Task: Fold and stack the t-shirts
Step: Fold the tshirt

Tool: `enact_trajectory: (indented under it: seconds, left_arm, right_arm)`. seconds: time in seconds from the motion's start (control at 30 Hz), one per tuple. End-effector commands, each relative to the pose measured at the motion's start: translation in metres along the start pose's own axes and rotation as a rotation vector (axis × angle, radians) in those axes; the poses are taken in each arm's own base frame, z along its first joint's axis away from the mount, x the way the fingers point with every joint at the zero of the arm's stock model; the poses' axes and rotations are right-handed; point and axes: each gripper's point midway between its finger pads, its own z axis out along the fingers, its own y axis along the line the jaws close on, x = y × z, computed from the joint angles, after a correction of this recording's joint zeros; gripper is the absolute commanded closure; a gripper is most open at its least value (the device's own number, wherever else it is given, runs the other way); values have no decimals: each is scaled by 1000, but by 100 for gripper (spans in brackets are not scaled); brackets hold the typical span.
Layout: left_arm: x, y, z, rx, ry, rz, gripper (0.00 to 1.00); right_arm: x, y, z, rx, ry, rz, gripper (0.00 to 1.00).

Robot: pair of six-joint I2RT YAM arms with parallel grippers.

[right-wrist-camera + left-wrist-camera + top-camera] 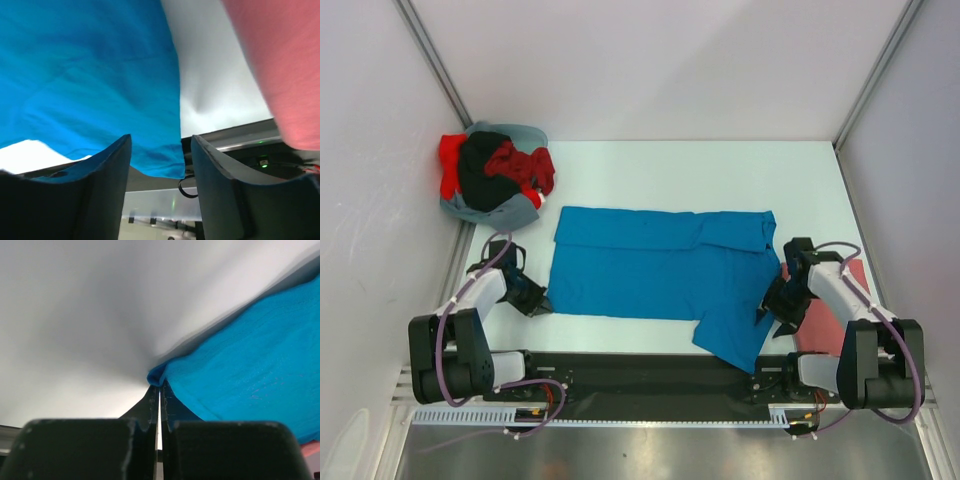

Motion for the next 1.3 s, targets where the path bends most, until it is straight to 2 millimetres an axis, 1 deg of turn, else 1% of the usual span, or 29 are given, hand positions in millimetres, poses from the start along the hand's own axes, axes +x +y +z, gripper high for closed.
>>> enact_trajectory:
  seconds: [0.0,0.07,0.1,0.17,0.2,0.27,0.3,0.33,0.47,0.53,0.63,0.87,0.9,0.97,1.0,1.03,1.07,1.1,1.13,1.2,1.27]
  left_arm:
    - [-14,0,3,12,-74,34,100]
    - [-15,-2,1,18,-78,43,100]
    - [-16,-2,0,19,-81,46,100]
    - [-17,-2,-2,13,-86,52,100]
    - [-18,-3,-3,17,-90,53,100]
    - [-19,-4,-4,19,-94,56,100]
    - [-20,-5,-5,22,-98,57,100]
    - [-21,-6,-7,26,-100,59,100]
    - [-23,-8,-9,33,-112,61,100]
    - [-21,-8,-9,37,-106,61,100]
    - [-21,-8,-9,41,-109,68,100]
    - [-21,-10,-11,48,-114,66,100]
    - [-22,-10,-12,49,-117,64,100]
    - [-21,-9,-11,49,-116,57,100]
    - [-21,-10,-13,54,-119,57,100]
    - [-20,-10,-12,55,-118,54,100]
    - [-20,-10,-13,55,-118,52,100]
    - [-20,-9,-13,53,-121,46,100]
    - [-19,-9,-13,53,-117,43,100]
    - [-17,-7,-12,51,-114,36,100]
    - [-15,-5,-10,49,-108,25,100]
  right_arm:
    - [3,0,11,31,-29,35,44]
    - [2,2,15,27,-62,48,46]
    - [1,1,16,34,-73,55,49]
    - [1,-1,17,34,-92,62,51]
    - [-1,-2,16,37,-109,66,54]
    - [-4,0,13,22,-139,80,57]
    - [-4,-2,14,28,-146,91,60]
    - [-3,-3,15,24,-151,98,61]
    - [-5,-2,19,20,-174,121,61]
    - [-1,-5,25,28,-156,130,60]
    - [1,-4,26,32,-152,126,60]
    - [2,-6,36,53,-136,152,61]
    - [1,-6,38,52,-137,160,75]
    - [1,-5,37,51,-137,157,87]
    - [1,-4,35,50,-139,160,97]
    - [4,-5,31,55,-133,165,100]
    - [0,-9,28,74,-159,164,100]
    - [-4,-5,23,64,-173,158,100]
    - [-2,-7,20,72,-166,157,100]
    - [-4,-3,13,61,-169,146,100]
    - [-1,-3,7,70,-152,127,100]
